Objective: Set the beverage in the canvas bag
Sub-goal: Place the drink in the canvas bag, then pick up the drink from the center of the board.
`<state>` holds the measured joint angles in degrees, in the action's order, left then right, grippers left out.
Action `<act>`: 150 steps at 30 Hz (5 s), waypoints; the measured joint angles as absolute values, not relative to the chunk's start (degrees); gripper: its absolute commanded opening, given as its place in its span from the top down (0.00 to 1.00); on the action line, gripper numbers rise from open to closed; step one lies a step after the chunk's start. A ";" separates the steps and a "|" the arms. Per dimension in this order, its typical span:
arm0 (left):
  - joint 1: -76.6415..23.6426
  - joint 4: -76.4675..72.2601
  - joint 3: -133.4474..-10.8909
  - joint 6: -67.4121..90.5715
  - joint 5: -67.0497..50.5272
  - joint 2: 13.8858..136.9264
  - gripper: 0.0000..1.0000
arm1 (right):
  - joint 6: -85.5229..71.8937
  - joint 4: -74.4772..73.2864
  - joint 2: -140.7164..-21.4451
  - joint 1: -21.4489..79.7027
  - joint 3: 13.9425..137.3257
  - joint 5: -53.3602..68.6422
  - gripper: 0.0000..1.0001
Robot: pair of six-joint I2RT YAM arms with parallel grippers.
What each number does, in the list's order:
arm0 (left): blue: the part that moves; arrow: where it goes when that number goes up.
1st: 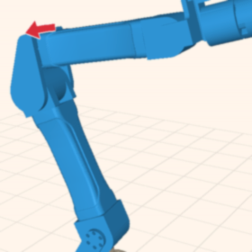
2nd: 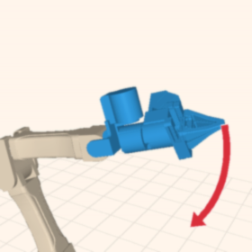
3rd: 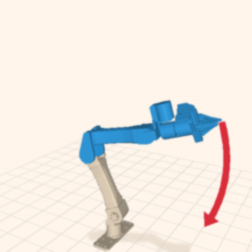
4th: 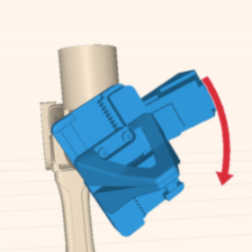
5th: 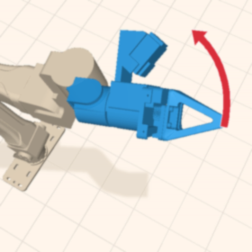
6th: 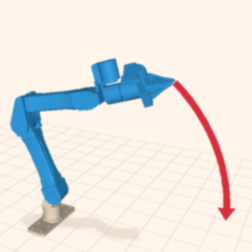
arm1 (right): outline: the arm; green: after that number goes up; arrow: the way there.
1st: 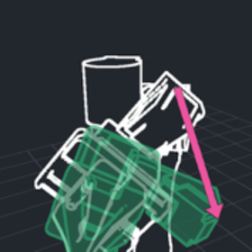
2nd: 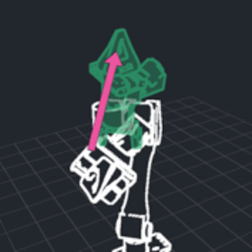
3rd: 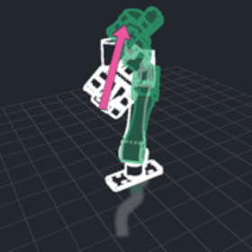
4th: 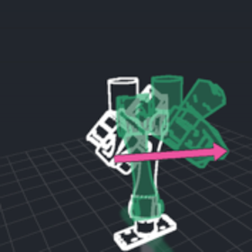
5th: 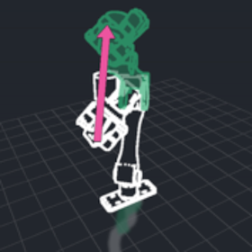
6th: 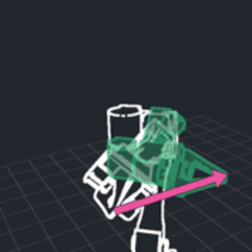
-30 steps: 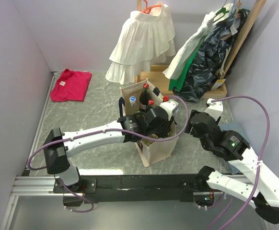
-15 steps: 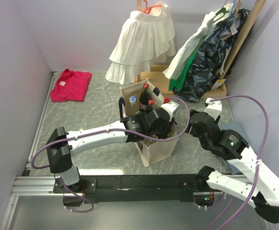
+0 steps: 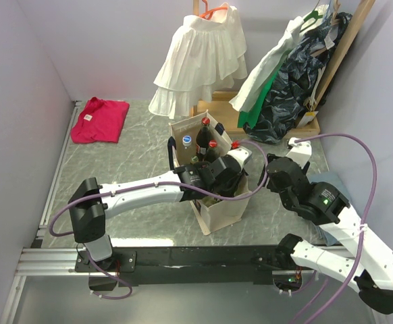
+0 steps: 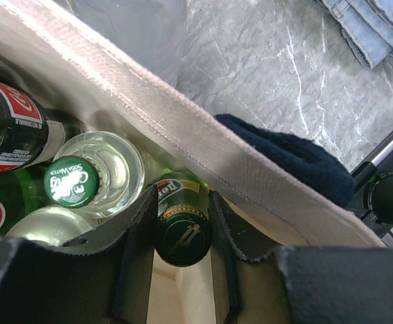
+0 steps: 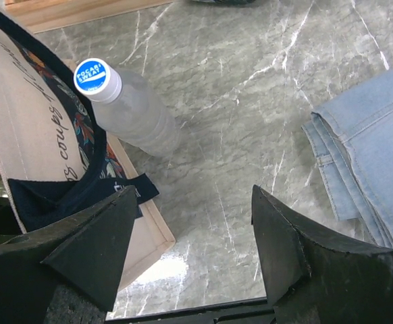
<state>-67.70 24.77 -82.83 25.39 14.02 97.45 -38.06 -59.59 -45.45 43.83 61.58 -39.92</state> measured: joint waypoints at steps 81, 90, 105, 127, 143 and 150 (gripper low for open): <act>-67.70 23.46 -82.32 25.12 22.46 94.41 0.04 | -37.26 -57.82 -48.29 43.22 61.52 -39.64 0.21; -67.70 24.88 -84.93 25.10 23.77 92.77 0.04 | -37.47 -57.36 -47.75 43.20 61.49 -39.40 0.20; -67.77 27.55 -86.24 24.69 29.15 89.03 0.04 | -37.85 -57.32 -47.33 43.05 61.52 -38.72 0.19; -67.81 34.57 -86.91 23.55 44.66 74.61 0.04 | -32.27 -50.89 -62.65 28.32 68.53 -20.38 0.18; -63.86 37.65 -86.89 25.58 44.99 71.29 0.04 | -29.19 -42.63 -69.91 26.09 69.97 -12.69 0.21; -62.00 38.02 -86.48 26.70 43.38 70.24 0.04 | -28.01 -42.02 -73.82 25.82 70.00 -11.68 0.32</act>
